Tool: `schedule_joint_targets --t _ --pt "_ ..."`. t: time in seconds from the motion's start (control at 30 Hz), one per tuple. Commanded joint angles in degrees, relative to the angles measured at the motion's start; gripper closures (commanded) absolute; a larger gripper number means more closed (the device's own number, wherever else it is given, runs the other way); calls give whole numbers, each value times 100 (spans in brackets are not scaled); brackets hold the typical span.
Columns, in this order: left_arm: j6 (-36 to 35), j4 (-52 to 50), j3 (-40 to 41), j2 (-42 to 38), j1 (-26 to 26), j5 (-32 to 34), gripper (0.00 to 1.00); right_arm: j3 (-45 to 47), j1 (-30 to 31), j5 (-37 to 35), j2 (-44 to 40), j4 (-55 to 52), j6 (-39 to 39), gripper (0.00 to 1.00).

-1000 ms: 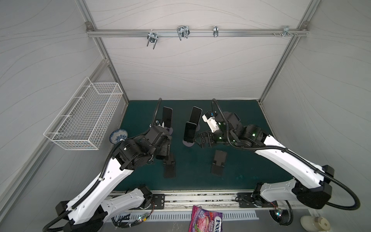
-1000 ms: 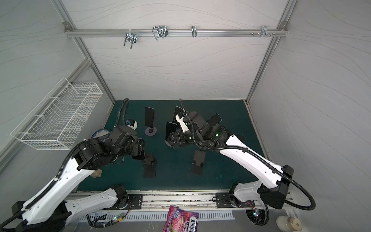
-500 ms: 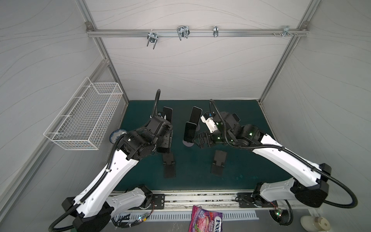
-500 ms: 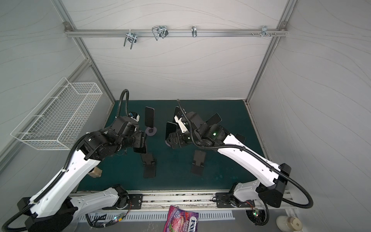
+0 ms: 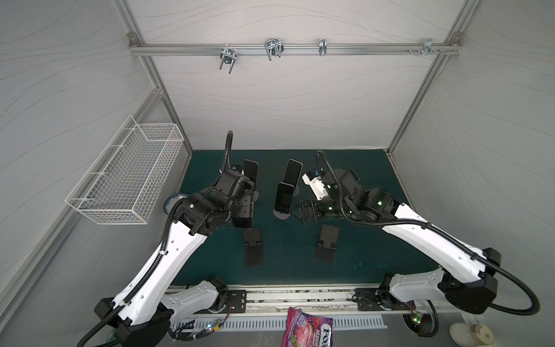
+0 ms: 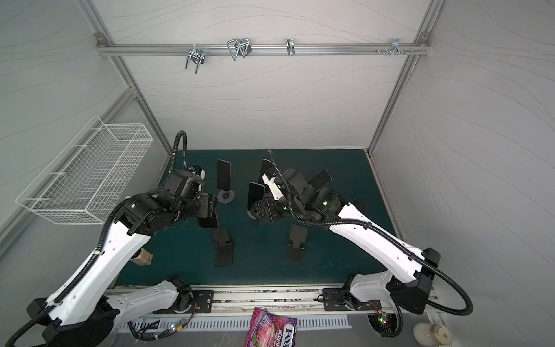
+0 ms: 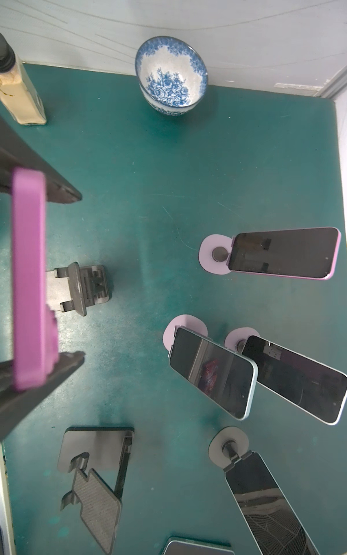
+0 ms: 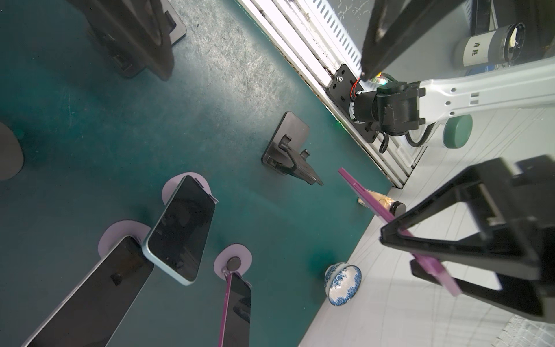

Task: Remove the phone from the phone stand
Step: Place the phone at the middle-left of the table.

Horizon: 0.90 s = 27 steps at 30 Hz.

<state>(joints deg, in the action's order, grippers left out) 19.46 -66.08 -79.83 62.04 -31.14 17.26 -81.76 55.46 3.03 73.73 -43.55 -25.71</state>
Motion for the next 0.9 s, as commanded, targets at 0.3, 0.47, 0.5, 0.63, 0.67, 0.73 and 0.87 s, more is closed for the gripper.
schedule_joint_targets --t 0.3,0.47,0.5,0.63,0.67,0.73,0.87 --pt "-228 106 -380 268 919 -696 48 2 -18 -89 -429 -155 97 3" --pt "-495 61 -524 521 1366 -876 49 -12 -20 -133 -454 -320 211 3" --pt "-521 67 -525 547 1461 -957 49 -22 -18 -135 -439 -327 223 3" --pt "-656 150 -446 614 1831 -1194 49 -128 -13 23 -331 -372 231 3" --pt "-689 166 -420 633 1896 -1214 49 -143 -9 102 -313 -374 218 3" --pt "-748 154 -372 681 1990 -1209 49 -169 15 200 -268 -369 183 3" --pt "-794 181 -257 769 2093 -1196 50 -279 180 260 -144 -434 175 3"
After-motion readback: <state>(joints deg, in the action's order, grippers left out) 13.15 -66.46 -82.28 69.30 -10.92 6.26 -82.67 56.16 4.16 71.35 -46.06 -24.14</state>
